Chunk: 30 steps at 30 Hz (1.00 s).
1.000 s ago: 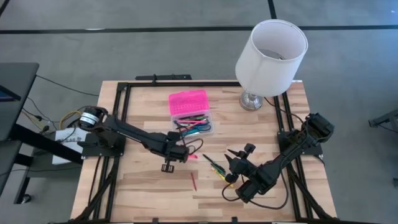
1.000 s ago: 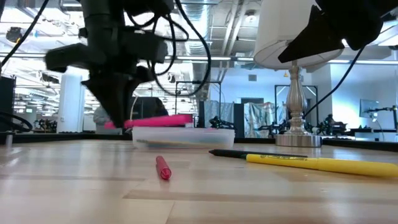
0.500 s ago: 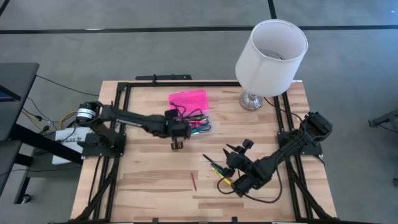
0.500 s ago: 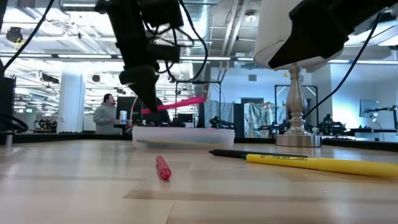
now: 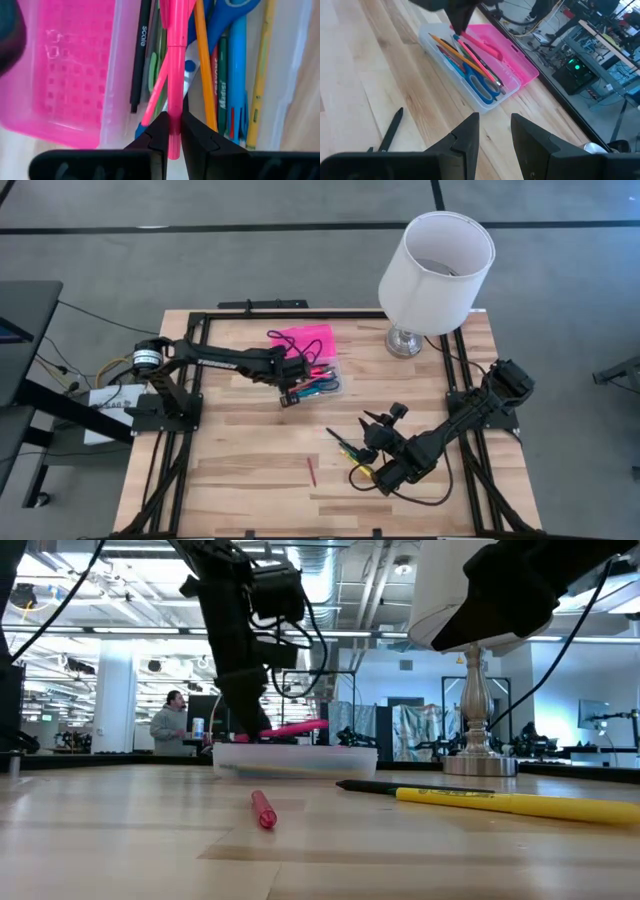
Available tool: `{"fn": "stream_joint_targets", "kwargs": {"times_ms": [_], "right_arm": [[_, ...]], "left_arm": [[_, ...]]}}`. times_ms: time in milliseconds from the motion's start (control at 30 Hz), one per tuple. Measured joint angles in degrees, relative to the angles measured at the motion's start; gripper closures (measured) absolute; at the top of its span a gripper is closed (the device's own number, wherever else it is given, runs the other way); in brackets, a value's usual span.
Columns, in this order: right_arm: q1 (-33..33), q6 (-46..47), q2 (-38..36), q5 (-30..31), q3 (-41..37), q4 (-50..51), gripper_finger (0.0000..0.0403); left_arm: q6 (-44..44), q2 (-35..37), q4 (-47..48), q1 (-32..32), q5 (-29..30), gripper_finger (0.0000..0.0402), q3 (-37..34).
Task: Pick & place school supplies into a supply box
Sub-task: Put the pink pen into the pink supply box, then put the black pen into the pink supply box
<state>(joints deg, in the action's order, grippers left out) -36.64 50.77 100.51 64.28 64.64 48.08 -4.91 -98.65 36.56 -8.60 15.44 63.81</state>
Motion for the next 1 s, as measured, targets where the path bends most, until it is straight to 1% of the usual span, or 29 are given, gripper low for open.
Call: {"fn": "stream_joint_targets", "kwargs": {"times_ms": [100, 167, 400, 567, 733, 833, 933, 1000], "right_arm": [[0.0, -0.1, 0.0, 0.0, 0.0, -0.2, 0.0296], [0.0, -0.2, 0.0, -0.1, 0.0, -0.4, 0.0296], [0.0, 0.2, 0.0, -0.1, 0.0, -0.6, 0.0296], [0.0, 0.3, 0.0, -0.5, 0.0, -1.1, 0.0296], [0.1, 0.0, 0.0, -1.5, 0.0, -2.5, 0.0296], [0.2, -0.1, 0.0, -1.6, 0.0, -2.5, 0.0296], [0.2, -0.2, 0.0, -2.9, 0.0, -2.7, 0.0296], [0.2, -0.2, 0.0, -3.4, 0.0, -2.9, 0.0296]], "left_arm": [[0.1, -0.1, 0.5, 0.0, 0.4, 0.0373, 0.0], [0.8, -0.4, -0.1, 0.2, 0.6, 0.0364, 0.0], [2.2, -0.9, 0.0, 0.2, 1.8, 0.0307, 0.0], [3.8, -0.9, -0.4, 0.2, 1.9, 0.0282, 0.0], [6.3, -0.8, -0.4, 1.5, 1.6, 0.0279, 0.0], [8.7, 0.0, -0.6, 3.4, -0.1, 0.0279, 0.0], [9.9, 2.1, -0.5, 5.7, -2.7, 0.0279, -0.2], [10.6, 4.2, -0.5, 7.5, -3.0, 0.0278, -0.2]]}}
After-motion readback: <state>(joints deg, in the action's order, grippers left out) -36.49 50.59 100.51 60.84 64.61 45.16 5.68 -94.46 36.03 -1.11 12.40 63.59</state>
